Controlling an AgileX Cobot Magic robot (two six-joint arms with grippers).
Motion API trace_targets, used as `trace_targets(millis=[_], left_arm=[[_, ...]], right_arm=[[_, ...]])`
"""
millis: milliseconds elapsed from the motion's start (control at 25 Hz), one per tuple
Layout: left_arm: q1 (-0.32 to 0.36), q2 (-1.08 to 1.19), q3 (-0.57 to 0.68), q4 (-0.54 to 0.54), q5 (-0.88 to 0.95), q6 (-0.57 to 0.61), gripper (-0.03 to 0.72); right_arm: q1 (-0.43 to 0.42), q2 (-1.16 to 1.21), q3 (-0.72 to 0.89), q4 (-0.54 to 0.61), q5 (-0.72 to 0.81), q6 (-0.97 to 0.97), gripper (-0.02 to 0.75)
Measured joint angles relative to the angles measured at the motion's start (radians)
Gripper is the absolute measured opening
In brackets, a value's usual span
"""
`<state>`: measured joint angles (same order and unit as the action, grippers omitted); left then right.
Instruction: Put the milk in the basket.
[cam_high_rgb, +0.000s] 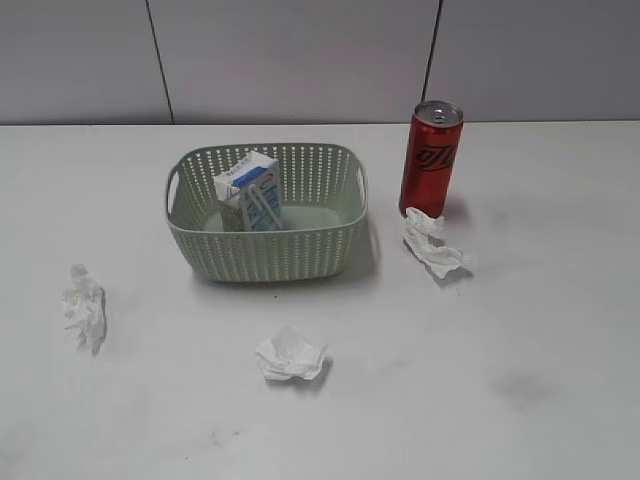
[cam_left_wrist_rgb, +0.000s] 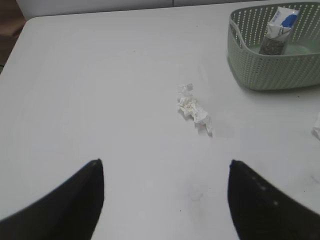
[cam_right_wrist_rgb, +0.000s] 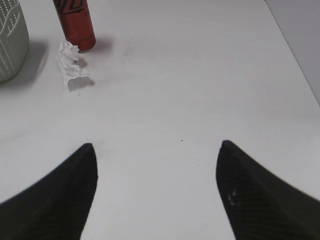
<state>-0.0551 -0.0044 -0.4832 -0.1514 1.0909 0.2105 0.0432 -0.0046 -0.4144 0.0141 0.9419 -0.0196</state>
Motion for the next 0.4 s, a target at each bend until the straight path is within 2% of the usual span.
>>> trace_targets(millis=[400], left_arm=[[0.000, 0.000, 0.000, 0.000, 0.000, 0.000, 0.587]], right_arm=[[0.000, 0.000, 0.000, 0.000, 0.000, 0.000, 0.588]])
